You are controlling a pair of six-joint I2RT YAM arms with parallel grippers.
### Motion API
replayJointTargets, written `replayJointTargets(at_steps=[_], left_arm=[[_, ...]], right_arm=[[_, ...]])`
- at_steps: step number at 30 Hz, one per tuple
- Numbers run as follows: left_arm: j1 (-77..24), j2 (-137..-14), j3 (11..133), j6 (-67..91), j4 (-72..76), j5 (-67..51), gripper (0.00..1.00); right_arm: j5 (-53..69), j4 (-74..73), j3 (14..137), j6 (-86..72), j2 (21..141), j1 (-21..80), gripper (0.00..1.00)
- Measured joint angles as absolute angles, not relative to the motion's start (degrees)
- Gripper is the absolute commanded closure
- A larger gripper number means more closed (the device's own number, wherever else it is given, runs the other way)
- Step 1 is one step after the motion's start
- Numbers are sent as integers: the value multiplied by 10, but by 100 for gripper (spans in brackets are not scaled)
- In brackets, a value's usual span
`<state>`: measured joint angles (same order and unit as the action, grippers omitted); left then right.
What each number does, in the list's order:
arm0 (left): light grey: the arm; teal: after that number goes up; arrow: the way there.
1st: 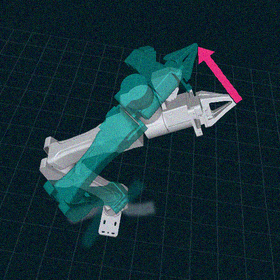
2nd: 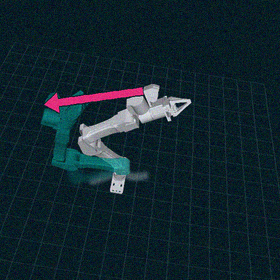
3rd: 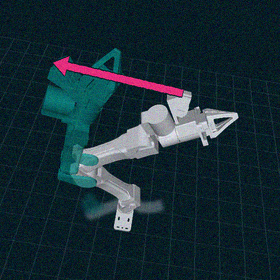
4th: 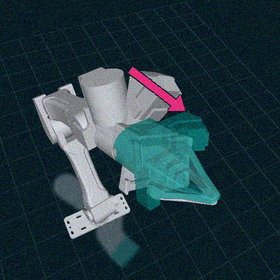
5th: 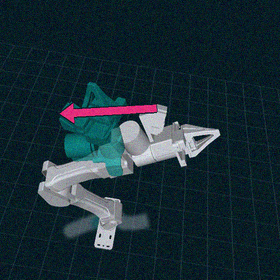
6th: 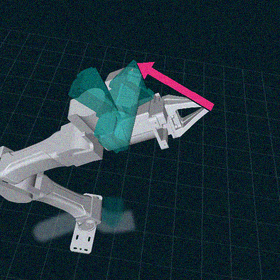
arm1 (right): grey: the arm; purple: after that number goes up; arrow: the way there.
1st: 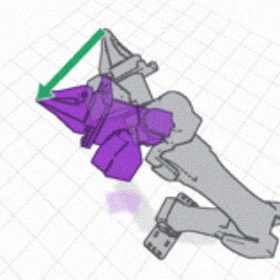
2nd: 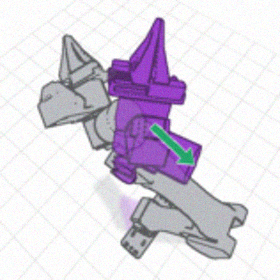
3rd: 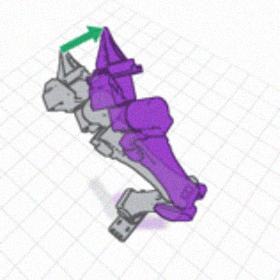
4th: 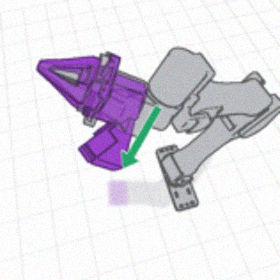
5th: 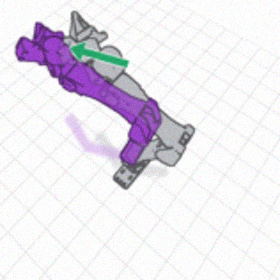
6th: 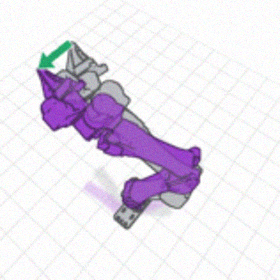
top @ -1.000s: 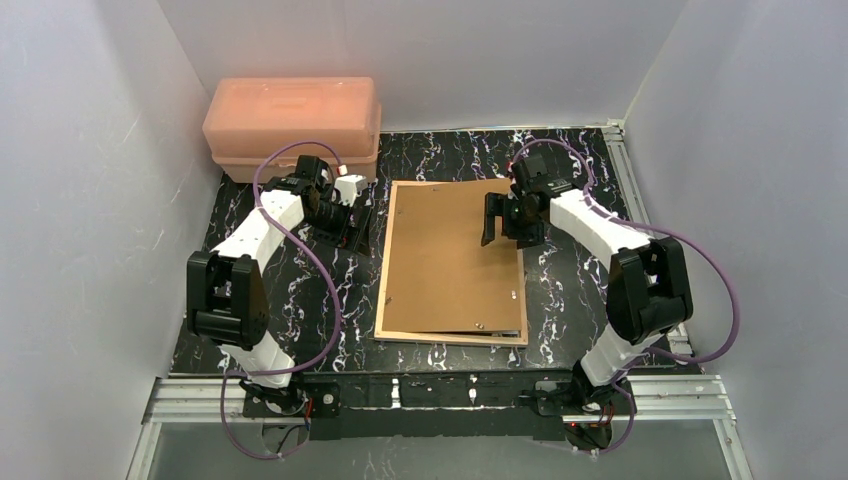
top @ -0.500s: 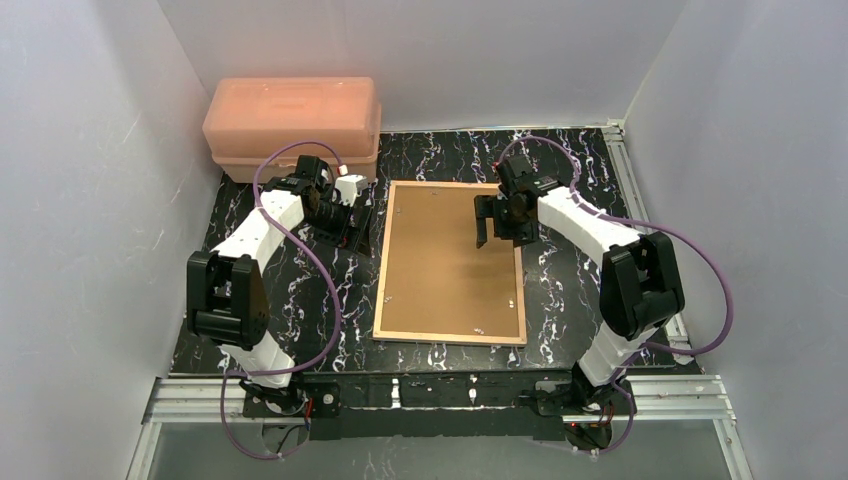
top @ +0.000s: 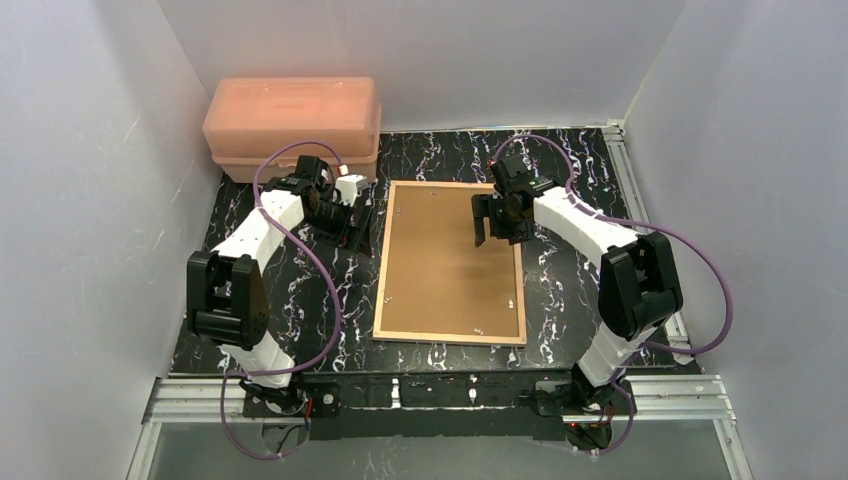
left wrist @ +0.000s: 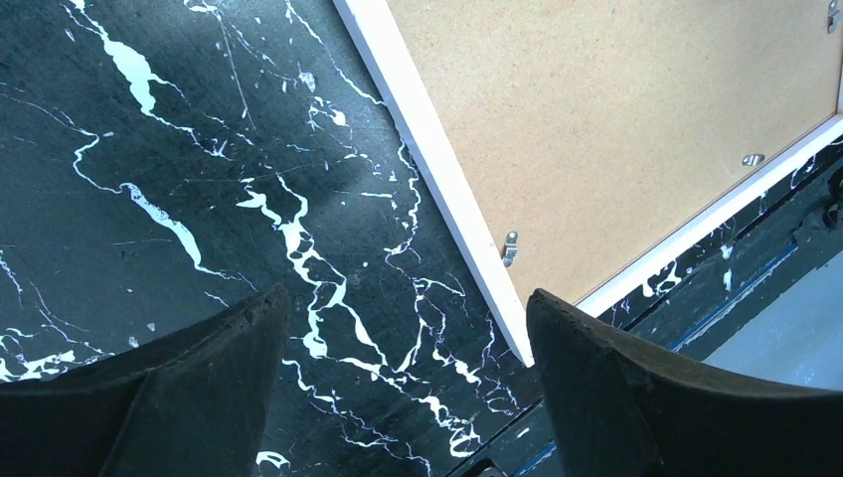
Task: Put the photo into the frame
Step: Place the photo frame item in the photo frame, then install the photo frame at the center of the board.
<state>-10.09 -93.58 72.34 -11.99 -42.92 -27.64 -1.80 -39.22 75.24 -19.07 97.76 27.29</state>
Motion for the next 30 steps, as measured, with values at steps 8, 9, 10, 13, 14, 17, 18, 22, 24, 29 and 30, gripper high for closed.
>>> replayJointTargets(at_steps=[8,9,10,13,14,17,18,22,24,29,30], left_arm=[[-101,-943,723,-157,-441,-305,28],[-101,-948,722,-165,-441,-307,29],[-101,-953,719,-172,-442,-309,31],[-101,-974,710,-181,-444,-317,35],[-101,-985,707,-180,-445,-326,37],[-101,-1016,705,-163,-441,-350,43],[-101,-1026,705,-154,-438,-360,46],[-102,-1063,705,-126,-431,-387,57],[-102,-1077,705,-117,-427,-394,60],[-102,-1101,705,-102,-422,-412,67],[-103,-1106,707,-98,-422,-417,67]], right_arm=[[5,-374,748,-211,957,273,51],[17,-359,741,-220,947,274,58],[29,-344,731,-229,936,275,66],[59,-289,682,-270,899,288,84],[67,-263,656,-289,885,302,89],[77,-198,598,-330,865,350,97],[76,-173,578,-343,860,372,98],[61,-100,520,-381,855,454,99],[57,-63,503,-394,855,487,98],[45,40,472,-406,855,526,93],[44,60,465,-406,856,531,92]])
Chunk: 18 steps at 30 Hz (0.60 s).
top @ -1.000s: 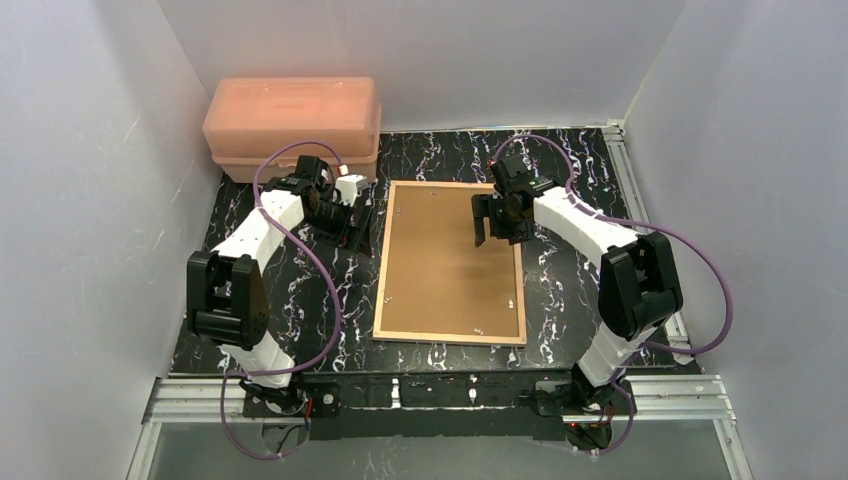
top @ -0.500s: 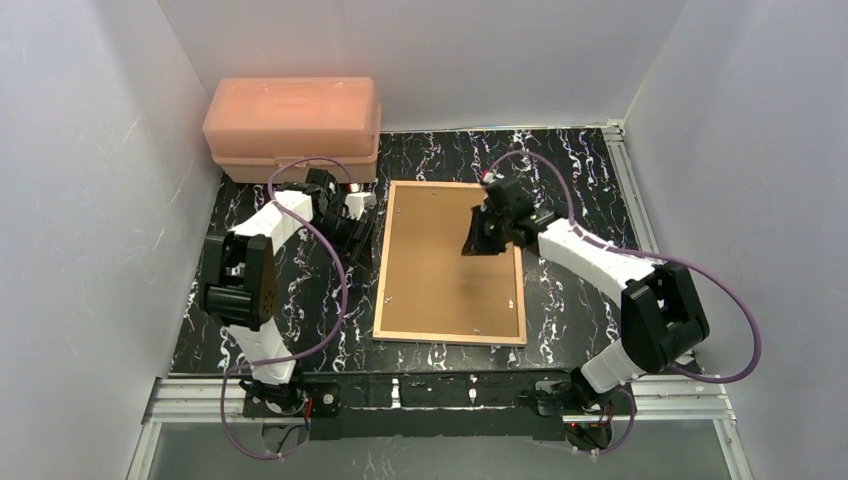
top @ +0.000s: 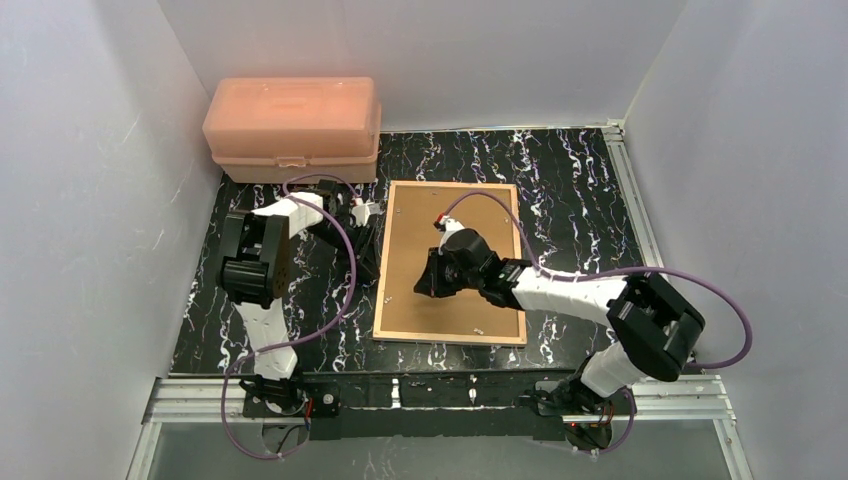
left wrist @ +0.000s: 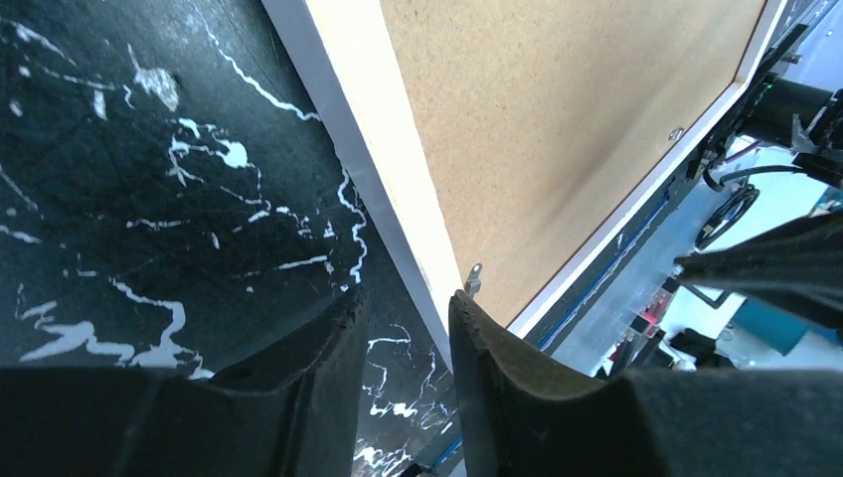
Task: Put the photo into the frame
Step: Install the photo frame at the center of the board.
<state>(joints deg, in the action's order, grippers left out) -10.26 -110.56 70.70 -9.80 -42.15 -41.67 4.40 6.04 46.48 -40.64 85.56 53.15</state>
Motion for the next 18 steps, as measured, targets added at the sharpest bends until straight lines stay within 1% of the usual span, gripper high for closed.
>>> replayJointTargets(at_steps=[4,8,13,14,16,17,18], left_arm=[[-105,-1127,712,-88,-417,-428,69],[-110,-1143,717,-83,-416,-431,75],[-115,-1164,734,-75,-424,-452,84],[-115,-1165,736,-74,-426,-452,87],[-115,-1167,740,-71,-429,-455,97],[-115,-1167,741,-70,-431,-456,100],[-115,-1167,742,-68,-434,-457,100]], right_arm=[[45,124,448,-410,871,550,79],[54,182,447,-411,902,560,66],[70,241,447,-412,950,574,64],[72,246,447,-413,956,577,63],[77,259,447,-414,970,584,58],[79,264,447,-415,976,587,58],[81,270,447,-417,981,590,58]])
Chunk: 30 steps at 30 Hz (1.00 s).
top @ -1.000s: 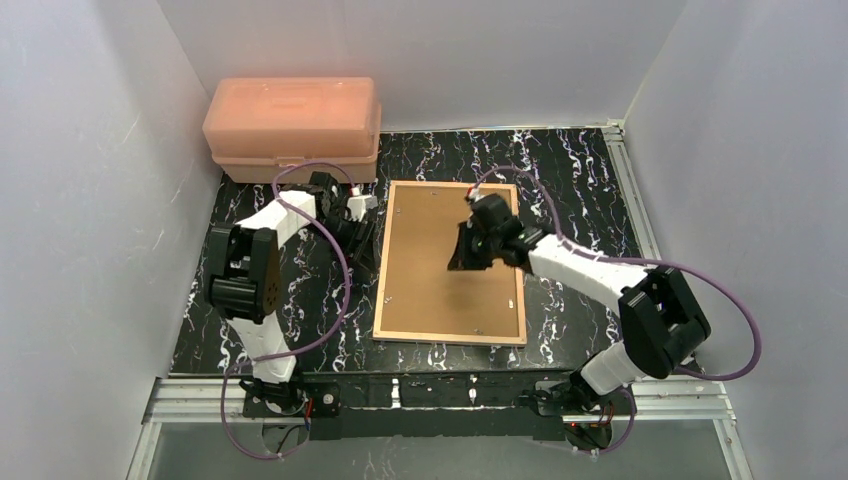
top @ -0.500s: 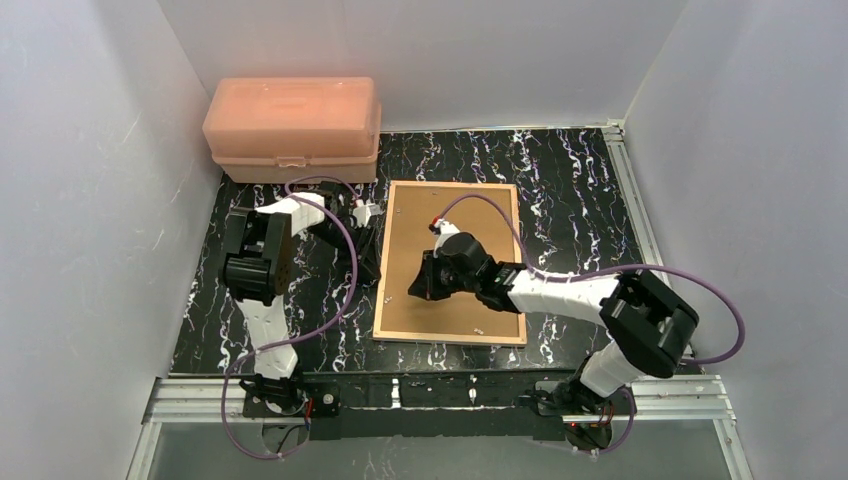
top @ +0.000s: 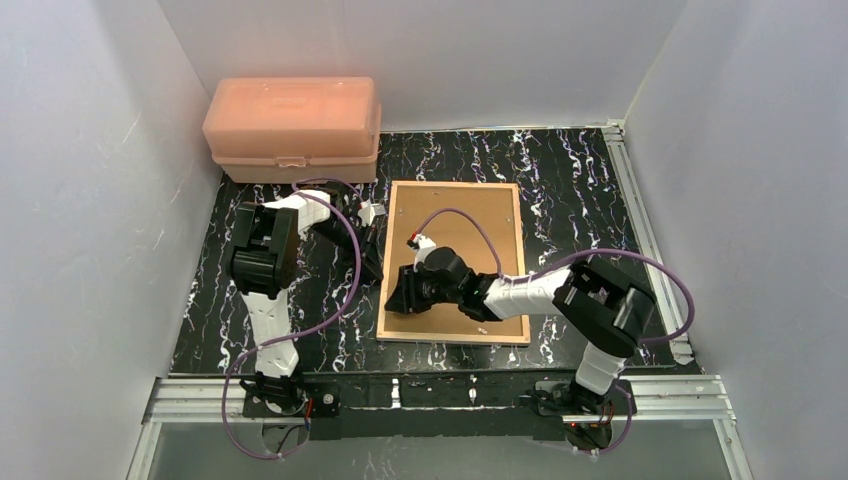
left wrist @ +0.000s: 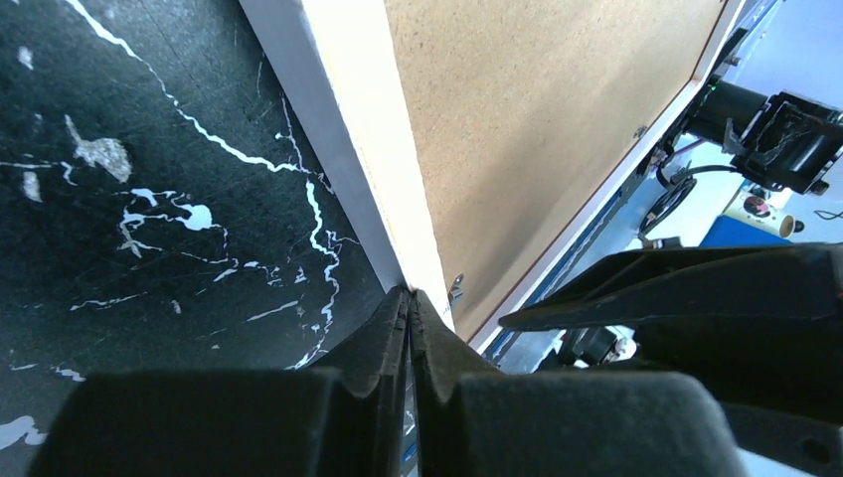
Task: Put the photo into the frame
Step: Install the photo frame at the center of the board.
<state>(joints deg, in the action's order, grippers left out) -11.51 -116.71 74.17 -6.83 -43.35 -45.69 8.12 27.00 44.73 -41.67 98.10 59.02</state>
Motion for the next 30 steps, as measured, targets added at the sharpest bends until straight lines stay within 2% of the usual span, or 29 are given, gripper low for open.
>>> replayJointTargets(at_steps=[15,30], left_arm=[[-116,-1167,743,-63,-436,-459,100],[-116,-1167,743,-62,-435,-459,100]], right_arm=[[76,305,447,-424,1014,604,51],[57,302,447,-425,1016,605,50]])
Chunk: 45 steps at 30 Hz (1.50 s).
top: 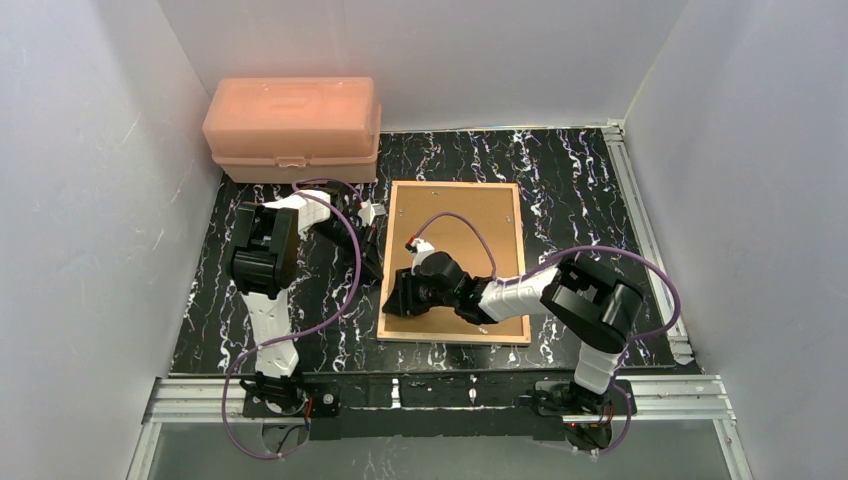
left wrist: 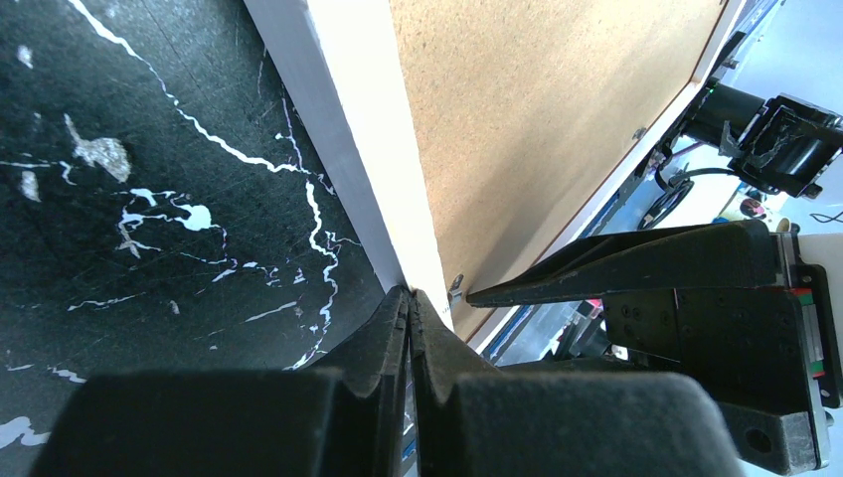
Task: Put the photo into the frame
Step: Install the photo frame at the center of the board.
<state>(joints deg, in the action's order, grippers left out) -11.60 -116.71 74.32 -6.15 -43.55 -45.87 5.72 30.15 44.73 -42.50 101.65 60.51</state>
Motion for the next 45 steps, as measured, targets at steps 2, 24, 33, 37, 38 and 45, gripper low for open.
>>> replayJointTargets(at_steps=[2,24,33,37,38,45], left_arm=[[-116,-1167,743,-62,-435,-458,100],[-116,-1167,743,-64,-435,-455,100],[-117,-1166,743,-64,-435,-455,100],[-118,-1166,743,-64,-435,-455,100],[-118,-1166,743,-64,-435,-455,100],[-118,-1166,743,-65,-435,-455,100]], right_arm=[[57,302,447,-425,1019,605,50],[56,319,469,-427,1046,605,52],[46,314,476,-411,1048,607,53],[52,310,483,-400,1052,608,54],[56,309,484,-398,1053,608,54],[69,299,490,-381,1054,605,55]])
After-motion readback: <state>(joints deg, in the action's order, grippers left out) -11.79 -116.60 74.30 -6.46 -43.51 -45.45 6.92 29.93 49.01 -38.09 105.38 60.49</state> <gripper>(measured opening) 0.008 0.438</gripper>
